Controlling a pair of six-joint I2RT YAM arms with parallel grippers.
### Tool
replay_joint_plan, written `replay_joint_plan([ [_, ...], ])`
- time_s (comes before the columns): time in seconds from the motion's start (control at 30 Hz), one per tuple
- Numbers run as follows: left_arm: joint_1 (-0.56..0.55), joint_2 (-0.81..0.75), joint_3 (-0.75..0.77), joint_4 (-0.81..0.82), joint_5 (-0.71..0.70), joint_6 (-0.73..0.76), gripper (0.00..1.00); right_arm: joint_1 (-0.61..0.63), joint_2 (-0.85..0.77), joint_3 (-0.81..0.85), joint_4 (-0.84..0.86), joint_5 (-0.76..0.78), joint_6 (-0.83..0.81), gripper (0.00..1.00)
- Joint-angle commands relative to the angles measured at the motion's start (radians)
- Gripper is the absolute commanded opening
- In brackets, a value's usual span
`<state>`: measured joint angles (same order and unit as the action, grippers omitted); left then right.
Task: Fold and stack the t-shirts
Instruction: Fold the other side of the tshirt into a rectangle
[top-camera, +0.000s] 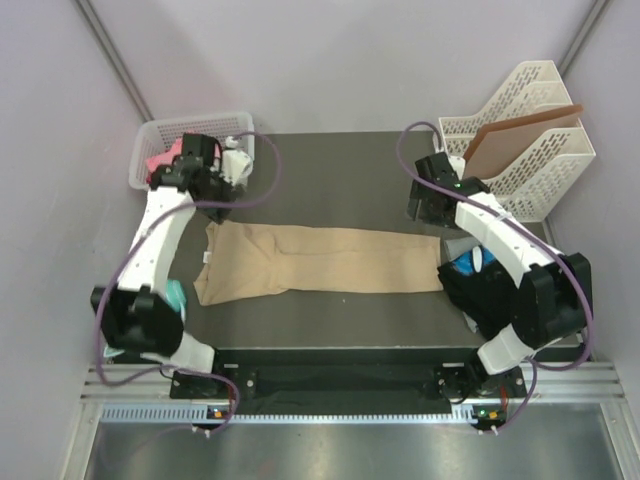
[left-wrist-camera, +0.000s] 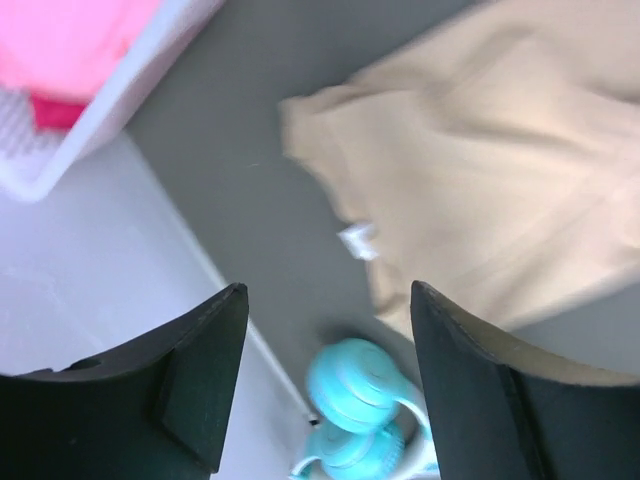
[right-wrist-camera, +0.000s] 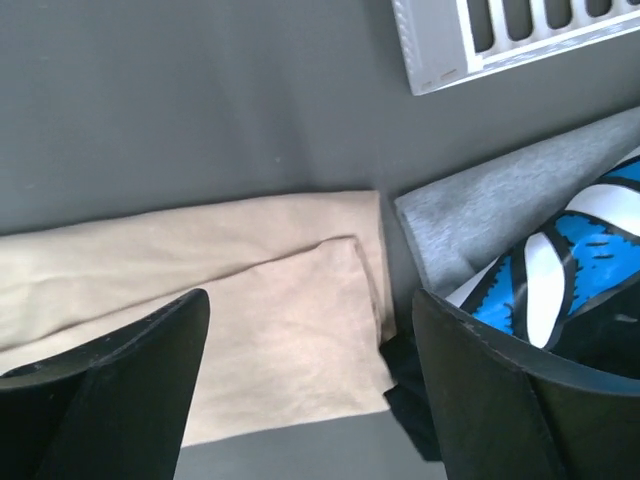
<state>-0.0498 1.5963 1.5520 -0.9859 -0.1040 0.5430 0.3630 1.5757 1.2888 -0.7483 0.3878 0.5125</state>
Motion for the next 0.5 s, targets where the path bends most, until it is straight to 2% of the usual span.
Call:
replay_joint_plan([
  [0.0, -0.242, -0.217, -0.199, -0.057, 0.099, -0.04, 0.71, 0.024, -0.101, -0.02, -0.008, -0.101, 0.018, 0.8],
  [0.07, -0.318, -0.222, -0.306, -0.013, 0.098, -0.072, 0.72, 0.037, -0.132, -0.069, 0.03, -0.188, 0.041, 0.79],
  [0.13, -0.324, -0.182, -0.34, 0.021, 0.098, -0.1, 0.71, 0.047, -0.161, -0.156, 0.062, -0.248, 0.061, 0.77],
  [0.3, -0.285, 0.008, -0.329, 0.079, 0.017, -0.133, 0.68, 0.053, -0.146, -0.282, 0.141, -0.316, 0.077, 0.74],
  [0.47, -0.199, 0.108, -0.27, 0.087, 0.003, -0.138, 0.68, 0.054, -0.088, -0.275, 0.178, -0.349, 0.072, 0.72],
])
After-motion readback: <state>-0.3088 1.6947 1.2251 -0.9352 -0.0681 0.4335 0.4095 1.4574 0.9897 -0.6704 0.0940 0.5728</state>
